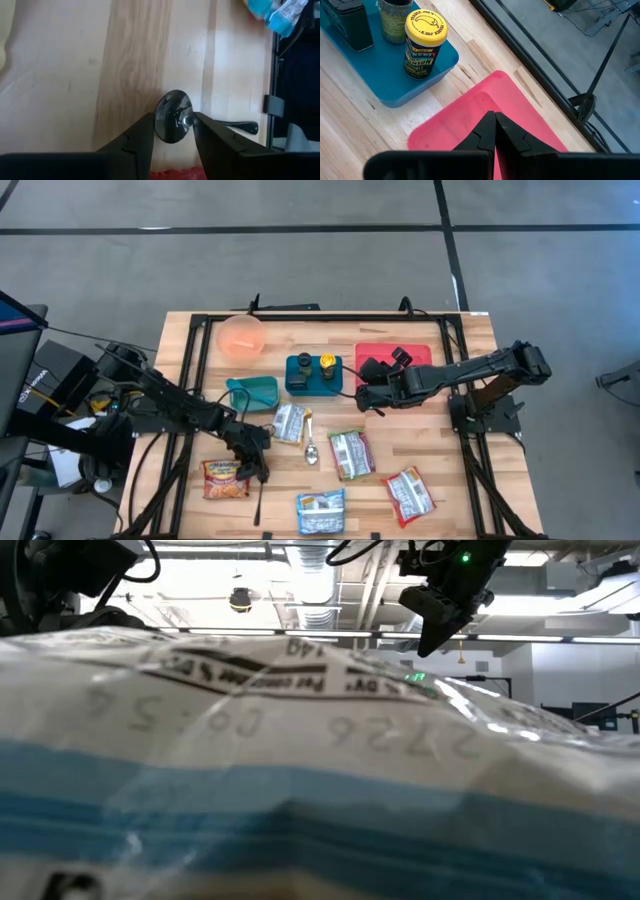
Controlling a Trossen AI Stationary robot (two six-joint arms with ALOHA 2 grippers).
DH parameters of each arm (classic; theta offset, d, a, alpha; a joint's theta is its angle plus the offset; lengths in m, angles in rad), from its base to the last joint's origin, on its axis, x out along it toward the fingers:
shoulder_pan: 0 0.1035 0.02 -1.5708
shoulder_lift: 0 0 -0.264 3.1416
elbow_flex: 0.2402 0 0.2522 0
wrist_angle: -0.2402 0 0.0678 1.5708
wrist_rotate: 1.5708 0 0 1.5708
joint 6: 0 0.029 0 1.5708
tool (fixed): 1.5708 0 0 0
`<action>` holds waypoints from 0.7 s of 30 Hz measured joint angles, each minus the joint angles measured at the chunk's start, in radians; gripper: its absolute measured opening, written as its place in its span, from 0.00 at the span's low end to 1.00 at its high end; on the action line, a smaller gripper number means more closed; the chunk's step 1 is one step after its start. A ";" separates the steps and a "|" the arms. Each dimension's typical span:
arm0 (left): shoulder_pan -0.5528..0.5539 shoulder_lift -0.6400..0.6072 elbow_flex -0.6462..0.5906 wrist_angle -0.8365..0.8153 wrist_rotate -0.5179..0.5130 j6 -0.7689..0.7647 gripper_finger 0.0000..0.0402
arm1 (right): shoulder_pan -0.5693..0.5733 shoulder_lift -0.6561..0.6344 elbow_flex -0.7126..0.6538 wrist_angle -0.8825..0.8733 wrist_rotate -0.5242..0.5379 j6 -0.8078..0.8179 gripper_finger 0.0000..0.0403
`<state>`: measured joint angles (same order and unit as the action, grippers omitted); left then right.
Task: Pick & Place Food Item
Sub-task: Put the black spoon into the green bin
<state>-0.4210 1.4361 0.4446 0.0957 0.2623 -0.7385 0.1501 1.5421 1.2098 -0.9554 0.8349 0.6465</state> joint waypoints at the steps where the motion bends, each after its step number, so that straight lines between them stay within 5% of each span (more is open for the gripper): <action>1: 0.000 0.000 0.000 0.007 0.000 0.000 0.32 | 0.000 0.000 0.000 0.000 0.000 0.000 0.00; 21: 0.000 0.000 0.000 0.045 -0.021 0.000 0.30 | 0.000 0.000 0.000 0.000 0.000 0.000 0.00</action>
<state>-0.4206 1.4361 0.4446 0.1403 0.2417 -0.7387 0.1501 1.5421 1.2097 -0.9554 0.8347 0.6464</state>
